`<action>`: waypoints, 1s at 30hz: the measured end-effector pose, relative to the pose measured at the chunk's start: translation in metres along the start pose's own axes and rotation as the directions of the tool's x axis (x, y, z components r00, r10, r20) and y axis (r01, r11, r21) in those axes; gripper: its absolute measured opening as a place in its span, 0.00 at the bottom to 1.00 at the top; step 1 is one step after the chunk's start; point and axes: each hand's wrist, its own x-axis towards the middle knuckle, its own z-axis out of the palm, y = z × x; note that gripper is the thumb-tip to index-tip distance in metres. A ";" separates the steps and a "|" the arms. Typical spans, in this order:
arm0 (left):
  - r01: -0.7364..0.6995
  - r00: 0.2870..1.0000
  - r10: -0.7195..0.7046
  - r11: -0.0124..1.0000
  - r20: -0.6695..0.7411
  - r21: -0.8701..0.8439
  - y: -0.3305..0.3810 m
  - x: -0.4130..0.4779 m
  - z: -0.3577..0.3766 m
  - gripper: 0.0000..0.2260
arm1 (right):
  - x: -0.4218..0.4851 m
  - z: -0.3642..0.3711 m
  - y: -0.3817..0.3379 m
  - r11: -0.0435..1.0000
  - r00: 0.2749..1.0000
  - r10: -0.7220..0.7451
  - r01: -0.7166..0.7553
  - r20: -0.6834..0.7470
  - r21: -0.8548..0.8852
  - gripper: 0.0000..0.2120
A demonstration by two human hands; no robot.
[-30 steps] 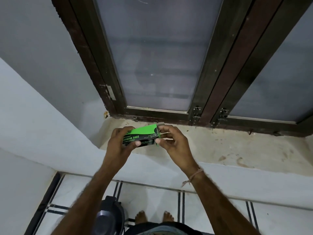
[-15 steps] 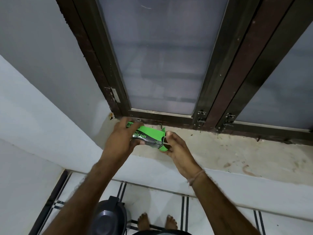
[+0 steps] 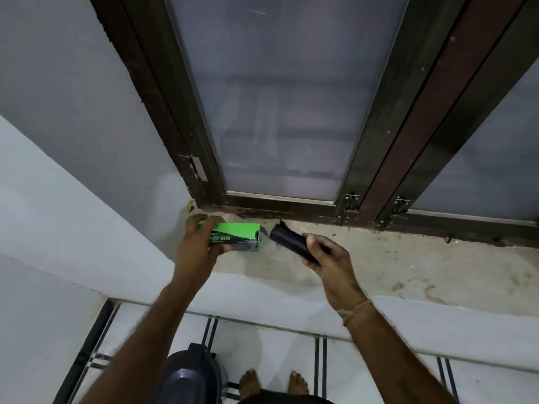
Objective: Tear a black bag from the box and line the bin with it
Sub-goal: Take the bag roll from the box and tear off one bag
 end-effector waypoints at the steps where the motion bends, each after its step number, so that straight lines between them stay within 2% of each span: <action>1: 0.027 0.999 -0.027 1.000 0.021 -0.014 -0.011 0.002 0.011 0.22 | -0.001 -0.003 -0.001 1.000 1.000 -0.012 0.012 -0.021 -0.020 0.13; 5: 0.076 0.991 -0.068 0.995 0.115 -0.062 -0.043 0.010 0.051 0.25 | -0.009 -0.005 -0.001 0.998 0.999 -0.016 0.014 -0.031 -0.068 0.12; 8: 0.081 0.992 -0.081 0.997 0.101 0.003 -0.052 0.014 0.061 0.30 | -0.013 -0.002 0.000 0.999 1.000 0.025 -0.025 -0.014 -0.039 0.13; 11: 0.031 0.996 -0.008 0.968 -0.094 0.249 -0.037 0.003 0.053 0.38 | -0.016 0.006 -0.003 0.997 0.997 0.070 -0.070 -0.028 0.016 0.13; 12: 0.045 0.982 0.000 0.971 -0.189 0.233 -0.022 -0.006 0.049 0.36 | -0.017 0.010 -0.003 0.997 0.996 0.078 -0.077 -0.034 0.026 0.12; 13: 0.037 0.962 0.003 0.989 -0.273 0.140 -0.005 -0.018 0.050 0.31 | -0.018 0.014 -0.003 0.996 0.996 0.083 -0.082 -0.036 0.040 0.11; 14: 0.006 0.955 -0.018 0.999 -0.296 -0.043 0.014 -0.030 0.053 0.25 | -0.019 0.018 -0.002 0.995 0.996 0.086 -0.084 -0.035 0.053 0.10; 15: 0.003 0.971 -0.072 0.958 -0.230 -0.287 0.035 -0.039 0.054 0.20 | -0.020 0.024 -0.001 0.994 0.996 0.088 -0.086 -0.021 0.060 0.11; 16: 0.085 0.984 -0.153 0.848 -0.090 -0.523 0.055 -0.044 0.055 0.16 | -0.022 0.030 -0.001 0.995 0.996 0.088 -0.088 0.001 0.042 0.13; 17: 0.207 0.973 -0.222 0.691 0.069 -0.693 0.069 -0.047 0.057 0.12 | -0.024 0.036 -0.001 0.996 0.996 0.088 -0.088 0.021 0.000 0.15; 18: 0.307 0.945 -0.271 0.533 0.184 -0.789 0.079 -0.047 0.058 0.11 | -0.026 0.042 -0.001 0.996 0.996 0.077 -0.075 0.036 -0.051 0.15; 19: 0.347 0.926 -0.298 0.433 0.231 -0.832 0.083 -0.045 0.058 0.11 | -0.029 0.047 0.000 0.994 0.997 0.055 -0.051 0.048 -0.096 0.13; 20: 0.344 0.923 -0.306 0.392 0.232 -0.853 0.084 -0.042 0.056 0.12 | -0.030 0.051 -0.001 0.992 0.998 0.023 -0.016 0.056 -0.128 0.10; 22: 0.323 0.935 -0.263 0.352 0.238 -0.878 0.084 -0.043 0.048 0.13 | -0.033 0.057 -0.002 0.987 0.996 -0.052 0.062 0.068 -0.151 0.09; 24: 0.358 0.930 -0.201 0.299 0.308 -0.885 0.079 -0.048 0.044 0.13 | -0.033 0.058 -0.002 0.982 0.992 -0.097 0.109 0.081 -0.156 0.14; 26: 0.441 0.896 -0.175 0.220 0.409 -0.870 0.075 -0.053 0.044 0.14 | -0.033 0.059 -0.005 0.985 0.995 -0.077 0.086 0.066 -0.147 0.19; 30: 0.565 0.788 -0.275 -0.030 0.550 -0.825 0.085 -0.057 0.049 0.19 | -0.031 0.063 -0.005 0.991 0.998 0.028 -0.036 -0.064 -0.132 0.20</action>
